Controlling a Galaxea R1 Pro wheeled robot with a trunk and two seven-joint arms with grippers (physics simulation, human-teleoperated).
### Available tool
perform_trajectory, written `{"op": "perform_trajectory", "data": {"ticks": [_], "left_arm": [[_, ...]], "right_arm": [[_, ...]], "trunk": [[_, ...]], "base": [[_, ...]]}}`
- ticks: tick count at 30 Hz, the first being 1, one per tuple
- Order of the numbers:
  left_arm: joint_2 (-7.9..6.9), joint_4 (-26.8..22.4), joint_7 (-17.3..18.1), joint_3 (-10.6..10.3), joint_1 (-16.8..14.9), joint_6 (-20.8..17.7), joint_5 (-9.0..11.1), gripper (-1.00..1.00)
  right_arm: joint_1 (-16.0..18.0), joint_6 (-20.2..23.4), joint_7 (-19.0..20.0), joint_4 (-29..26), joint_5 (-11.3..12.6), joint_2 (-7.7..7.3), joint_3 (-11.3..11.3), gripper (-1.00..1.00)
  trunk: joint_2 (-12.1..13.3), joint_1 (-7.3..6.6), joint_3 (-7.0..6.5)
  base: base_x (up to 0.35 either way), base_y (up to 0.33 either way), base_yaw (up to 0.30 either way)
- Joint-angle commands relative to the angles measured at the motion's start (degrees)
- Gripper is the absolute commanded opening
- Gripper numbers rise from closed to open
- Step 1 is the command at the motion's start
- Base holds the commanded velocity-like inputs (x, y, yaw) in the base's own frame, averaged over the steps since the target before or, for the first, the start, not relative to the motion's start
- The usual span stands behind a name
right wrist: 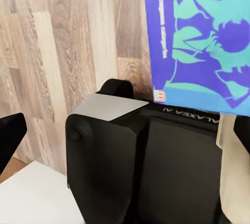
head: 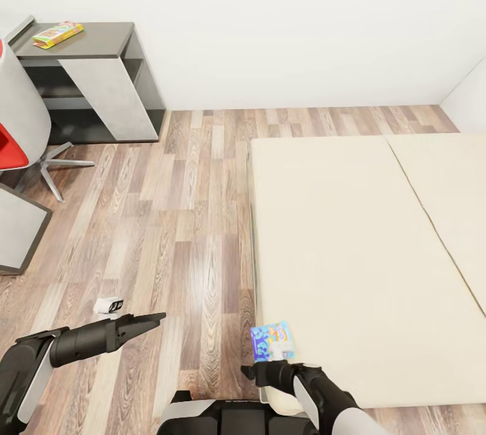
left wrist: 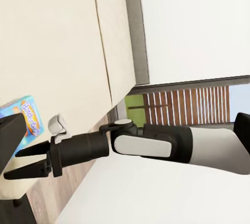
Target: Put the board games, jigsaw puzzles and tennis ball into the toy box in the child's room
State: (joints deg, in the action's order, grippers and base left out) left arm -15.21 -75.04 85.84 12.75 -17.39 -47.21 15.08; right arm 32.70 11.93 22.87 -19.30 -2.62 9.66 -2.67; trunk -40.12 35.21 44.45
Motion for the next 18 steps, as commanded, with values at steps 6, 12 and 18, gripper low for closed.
{"op": "perform_trajectory", "data": {"ticks": [6,12,18], "left_arm": [[0.0,0.0,0.1,0.0,0.0,-0.6,0.0,1.0],[0.0,0.1,0.1,0.0,0.0,-0.6,-0.1,1.0],[0.0,0.1,0.1,0.0,0.0,-0.6,-0.1,1.0]], "right_arm": [[0.0,0.3,0.2,-1.0,-0.3,0.22,0.9,1.0],[0.0,0.4,0.2,-2.7,-0.3,0.19,1.1,1.0],[0.0,0.4,0.2,-2.8,-0.3,0.18,1.1,1.0]], "trunk": [[0.0,0.01,0.04],[0.0,0.01,0.04],[0.0,0.01,0.04]], "base": [[0.0,0.0,0.0],[0.0,0.0,0.0],[0.0,0.0,0.0]]}}
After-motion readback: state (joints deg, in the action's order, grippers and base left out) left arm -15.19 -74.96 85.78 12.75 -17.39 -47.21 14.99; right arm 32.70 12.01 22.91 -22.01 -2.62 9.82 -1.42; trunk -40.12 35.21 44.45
